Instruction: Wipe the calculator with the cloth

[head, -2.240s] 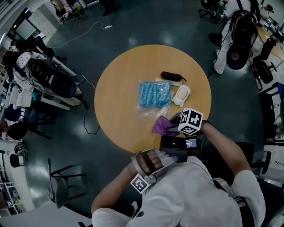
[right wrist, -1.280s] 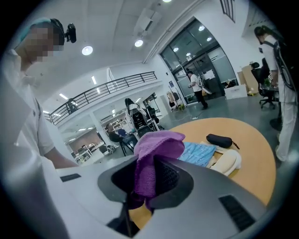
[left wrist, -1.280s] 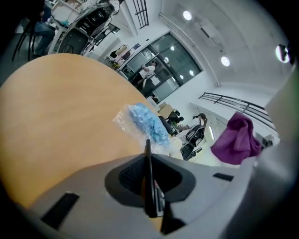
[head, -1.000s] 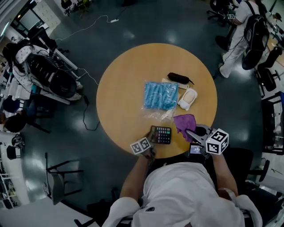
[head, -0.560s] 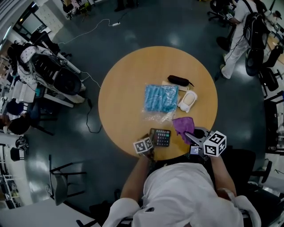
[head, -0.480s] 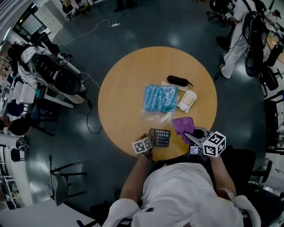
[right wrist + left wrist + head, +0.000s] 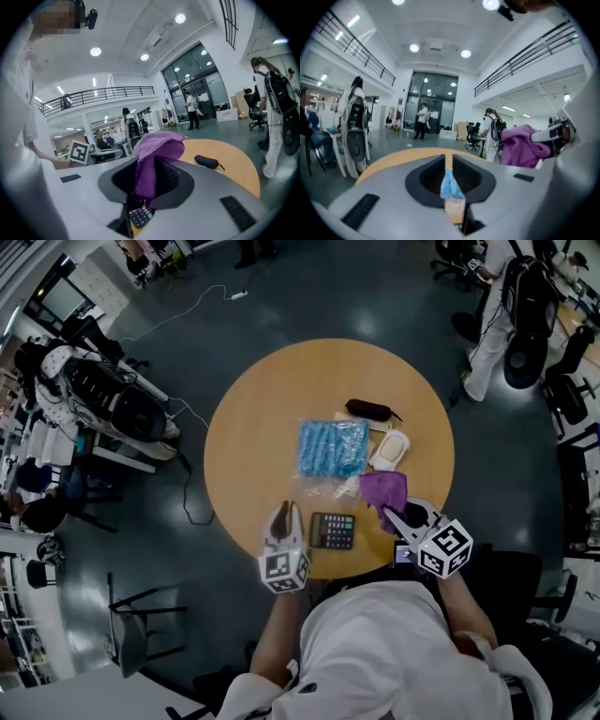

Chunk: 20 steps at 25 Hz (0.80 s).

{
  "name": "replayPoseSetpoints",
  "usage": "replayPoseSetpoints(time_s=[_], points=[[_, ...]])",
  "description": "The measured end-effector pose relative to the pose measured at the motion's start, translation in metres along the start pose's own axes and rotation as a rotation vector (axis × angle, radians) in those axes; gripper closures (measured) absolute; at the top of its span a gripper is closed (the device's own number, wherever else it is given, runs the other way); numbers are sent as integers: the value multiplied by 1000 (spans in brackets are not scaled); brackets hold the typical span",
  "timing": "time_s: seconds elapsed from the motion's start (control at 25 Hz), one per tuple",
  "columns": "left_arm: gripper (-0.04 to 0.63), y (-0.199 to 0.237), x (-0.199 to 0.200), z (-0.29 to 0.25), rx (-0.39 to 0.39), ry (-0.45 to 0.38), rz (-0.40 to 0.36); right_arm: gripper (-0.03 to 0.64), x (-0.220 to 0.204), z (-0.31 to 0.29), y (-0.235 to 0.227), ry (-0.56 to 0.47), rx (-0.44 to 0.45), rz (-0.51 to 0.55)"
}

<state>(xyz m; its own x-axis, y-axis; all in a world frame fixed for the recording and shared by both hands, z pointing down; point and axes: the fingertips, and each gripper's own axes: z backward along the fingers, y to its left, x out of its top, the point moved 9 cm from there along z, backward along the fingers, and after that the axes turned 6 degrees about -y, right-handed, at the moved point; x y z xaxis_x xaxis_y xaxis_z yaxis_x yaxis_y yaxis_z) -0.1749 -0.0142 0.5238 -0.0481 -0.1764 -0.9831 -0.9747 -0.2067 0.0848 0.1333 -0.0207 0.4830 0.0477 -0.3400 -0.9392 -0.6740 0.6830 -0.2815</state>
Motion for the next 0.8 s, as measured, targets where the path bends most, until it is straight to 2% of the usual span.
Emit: replayPoseSetpoints(time_s=[0.04,0.16,0.32,0.44,0.64,0.8], points=[[569,-11,22,3,-18,-63,-50,537,6,-1,1,-30,-16,10],[588,-44,69,14,-97,-188,-137,537,26,-2,9,-116,-49,64],[588,-71,98,20,-139,-258,-65,535,55,-2,26,-224,-93,176],[588,-88,88,26,-123,-247,-37,535,50,-3,39,-265,-130,208],[588,-93,58,24,-153,-136,-10,535,20,-8,42,-226,-165,164],[588,-93,59,25,-154,-140,-30,537,19,-4,37,-189,-158,167]])
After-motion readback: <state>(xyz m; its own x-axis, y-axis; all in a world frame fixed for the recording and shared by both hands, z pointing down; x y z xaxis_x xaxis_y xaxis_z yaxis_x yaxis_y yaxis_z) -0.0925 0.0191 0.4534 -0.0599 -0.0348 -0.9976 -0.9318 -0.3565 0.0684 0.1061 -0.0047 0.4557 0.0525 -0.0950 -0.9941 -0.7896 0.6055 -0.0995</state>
